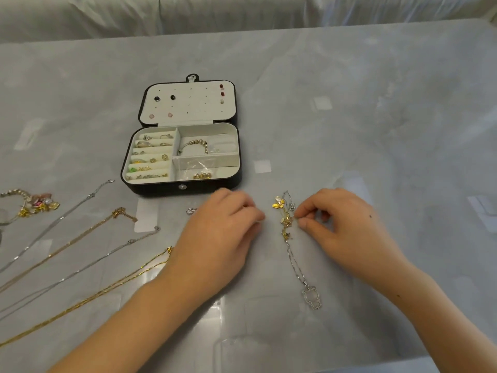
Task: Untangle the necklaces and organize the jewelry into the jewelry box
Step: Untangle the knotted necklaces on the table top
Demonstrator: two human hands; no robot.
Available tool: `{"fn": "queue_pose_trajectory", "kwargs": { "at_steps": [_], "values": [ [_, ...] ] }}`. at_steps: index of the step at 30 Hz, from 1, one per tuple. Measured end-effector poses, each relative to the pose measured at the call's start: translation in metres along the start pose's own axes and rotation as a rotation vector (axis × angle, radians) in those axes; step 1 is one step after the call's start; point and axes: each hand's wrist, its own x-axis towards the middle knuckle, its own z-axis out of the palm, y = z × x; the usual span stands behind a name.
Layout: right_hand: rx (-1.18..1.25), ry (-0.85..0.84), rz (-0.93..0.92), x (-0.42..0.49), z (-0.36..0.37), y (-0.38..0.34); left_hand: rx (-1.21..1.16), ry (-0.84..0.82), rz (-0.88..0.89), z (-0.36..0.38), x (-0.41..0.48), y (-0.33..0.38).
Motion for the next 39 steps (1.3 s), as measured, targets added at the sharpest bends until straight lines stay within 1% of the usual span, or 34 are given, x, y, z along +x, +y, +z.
{"fn": "queue_pose_trajectory", "kwargs": {
  "at_steps": [2, 3, 5, 7, 8, 11, 14, 17, 22, 27, 31, 35, 37, 39],
  "values": [
    [-0.017, 0.008, -0.023, 0.005, 0.000, 0.003, -0.055, -0.055, 0.107, 0.011, 0.000, 0.009],
    [-0.033, 0.005, -0.035, 0.008, 0.000, 0.005, -0.081, -0.072, 0.102, 0.016, 0.000, 0.012],
    [-0.078, 0.007, -0.060, 0.014, 0.000, 0.007, -0.149, -0.063, -0.036, 0.025, 0.000, 0.014],
    [-0.102, -0.020, -0.069, 0.020, -0.002, 0.006, -0.206, -0.006, -0.221, 0.030, 0.004, 0.015],
    [-0.107, -0.039, -0.079, 0.022, -0.003, 0.005, -0.209, 0.016, -0.282, 0.032, 0.007, 0.015],
    [-0.095, -0.086, -0.096, 0.026, -0.005, 0.004, -0.153, -0.004, -0.338, 0.034, 0.018, 0.017],
    [-0.099, -0.111, -0.090, 0.026, -0.005, 0.003, -0.115, -0.033, -0.312, 0.032, 0.024, 0.018],
    [-0.069, -0.124, -0.078, 0.024, -0.008, 0.003, -0.136, -0.075, -0.327, 0.030, 0.029, 0.018],
    [0.124, -0.077, 0.035, 0.018, -0.021, 0.005, -0.161, -0.079, -0.316, 0.023, 0.034, 0.012],
    [0.191, -0.032, 0.089, 0.015, -0.028, 0.008, 0.002, -0.040, -0.166, 0.023, 0.042, 0.008],
    [0.189, -0.028, 0.105, 0.010, -0.031, 0.010, 0.109, -0.040, -0.176, 0.028, 0.047, 0.004],
    [0.161, -0.038, 0.125, 0.004, -0.033, 0.012, 0.125, 0.008, -0.164, 0.028, 0.043, 0.007],
    [0.160, -0.033, 0.137, 0.002, -0.035, 0.013, 0.091, 0.029, -0.105, 0.025, 0.035, 0.013],
    [0.157, -0.018, 0.149, 0.001, -0.036, 0.015, 0.038, -0.008, 0.019, 0.024, 0.022, 0.021]
  ]
}}
